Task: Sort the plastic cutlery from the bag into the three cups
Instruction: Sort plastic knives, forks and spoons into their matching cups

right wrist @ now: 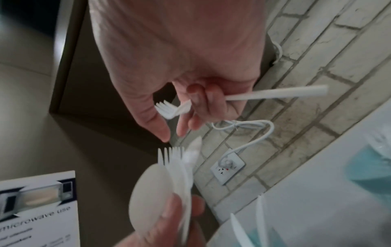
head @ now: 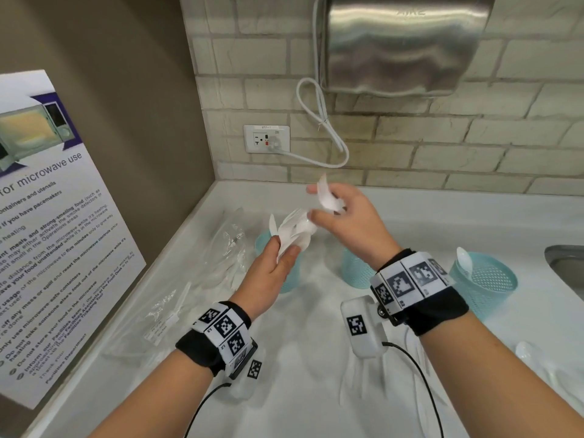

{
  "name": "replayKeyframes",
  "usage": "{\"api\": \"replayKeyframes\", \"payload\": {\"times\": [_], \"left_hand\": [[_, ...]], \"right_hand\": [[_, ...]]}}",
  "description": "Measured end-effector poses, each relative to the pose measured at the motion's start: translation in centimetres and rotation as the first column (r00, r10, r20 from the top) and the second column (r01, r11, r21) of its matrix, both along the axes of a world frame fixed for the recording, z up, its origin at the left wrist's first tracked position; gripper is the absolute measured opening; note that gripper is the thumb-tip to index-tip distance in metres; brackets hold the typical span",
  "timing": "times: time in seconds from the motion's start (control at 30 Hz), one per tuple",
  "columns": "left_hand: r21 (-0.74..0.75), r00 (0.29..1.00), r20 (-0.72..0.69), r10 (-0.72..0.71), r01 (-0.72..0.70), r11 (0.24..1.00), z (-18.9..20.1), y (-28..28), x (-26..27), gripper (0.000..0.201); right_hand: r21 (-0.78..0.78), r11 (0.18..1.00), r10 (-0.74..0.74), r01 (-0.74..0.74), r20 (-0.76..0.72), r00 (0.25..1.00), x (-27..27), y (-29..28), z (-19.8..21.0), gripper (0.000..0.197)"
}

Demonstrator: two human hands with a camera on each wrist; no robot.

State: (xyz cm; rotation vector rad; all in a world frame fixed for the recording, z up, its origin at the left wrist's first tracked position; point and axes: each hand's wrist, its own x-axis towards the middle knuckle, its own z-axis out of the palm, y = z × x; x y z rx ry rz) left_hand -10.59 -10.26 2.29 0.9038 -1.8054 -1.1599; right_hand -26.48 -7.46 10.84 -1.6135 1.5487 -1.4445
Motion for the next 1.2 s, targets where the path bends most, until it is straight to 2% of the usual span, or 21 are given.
{"api": "replayKeyframes", "payload": {"times": [0.03, 0.1, 0.23, 0.33, 0.4, 0.47, 0.57, 0.67, 0.83, 0.9, 0.97, 1.07, 1.2], "left_hand": [[-0.002, 1.0, -0.005, -0.009, 0.009, 1.0, 0.1, 0.1, -0.2, 0.013], [-0.015, 1.0, 0.014, -0.022, 0.022, 1.0, 0.2, 0.2, -0.6, 0.014], [0.041, 0.997, 0.014, -0.081, 0.08, 0.996, -0.1, 0.6, -1.8, 0.019], [0.09, 0.994, -0.029, -0.106, 0.108, 0.99, -0.1, 1.1, -3.1, 0.015], [0.095, 0.993, -0.04, -0.112, 0.115, 0.989, 0.3, 1.5, -4.0, 0.02], [0.095, 0.993, -0.049, -0.109, 0.113, 0.989, 0.7, 1.7, -4.9, 0.025], [0.081, 0.99, -0.068, -0.122, 0.128, 0.989, 1.3, 2.1, -6.1, 0.025], [0.07, 0.983, -0.064, -0.17, 0.174, 0.982, 1.6, 2.5, -7.0, 0.02], [0.199, 0.958, -0.128, -0.255, 0.277, 0.94, 1.3, 3.1, -8.1, 0.032], [0.233, 0.946, -0.143, -0.29, 0.317, 0.919, 1.2, 3.3, -8.5, 0.033], [0.241, 0.942, -0.14, -0.305, 0.331, 0.912, 1.3, 3.3, -8.8, 0.032], [0.235, 0.949, -0.124, -0.29, 0.312, 0.92, 1.3, 3.2, -9.3, 0.027], [0.24, 0.978, -0.063, -0.199, 0.208, 0.948, 0.7, 2.7, -9.7, 0.021]], "right_hand": [[0.055, 0.998, -0.009, 0.014, -0.089, 0.996, -0.2, 0.1, -0.5, 0.033], [0.092, 0.995, -0.017, 0.032, -0.161, 0.987, -0.6, 0.3, -1.1, 0.027], [0.031, 0.994, -0.099, 0.104, -0.135, 0.986, -1.2, 0.7, -0.9, 0.011], [0.024, 0.986, -0.162, 0.166, -0.115, 0.98, -2.4, 0.9, 0.0, 0.012], [0.018, 0.985, -0.168, 0.171, -0.102, 0.98, -3.4, 1.2, 0.8, 0.012], [0.013, 0.988, -0.153, 0.156, -0.13, 0.98, -4.3, 1.6, 1.3, 0.017], [0.099, 0.988, -0.097, 0.119, -0.203, 0.974, -5.3, 2.0, 1.3, 0.025], [0.145, 0.986, -0.056, 0.08, -0.166, 0.984, -6.0, 2.4, 1.4, 0.012], [0.201, 0.977, 0.086, -0.07, -0.074, 0.994, -7.5, 3.0, 2.0, 0.023], [0.218, 0.969, 0.123, -0.116, -0.02, 0.992, -8.2, 3.2, 1.9, 0.014], [0.216, 0.97, 0.109, -0.108, 0.005, 0.994, -8.9, 3.2, 1.8, 0.011], [0.199, 0.978, 0.059, -0.068, 0.049, 0.997, -10.0, 3.2, 2.1, 0.02], [0.125, 0.992, -0.037, 0.033, 0.03, 0.999, -11.7, 3.2, 4.3, 0.012]]}}
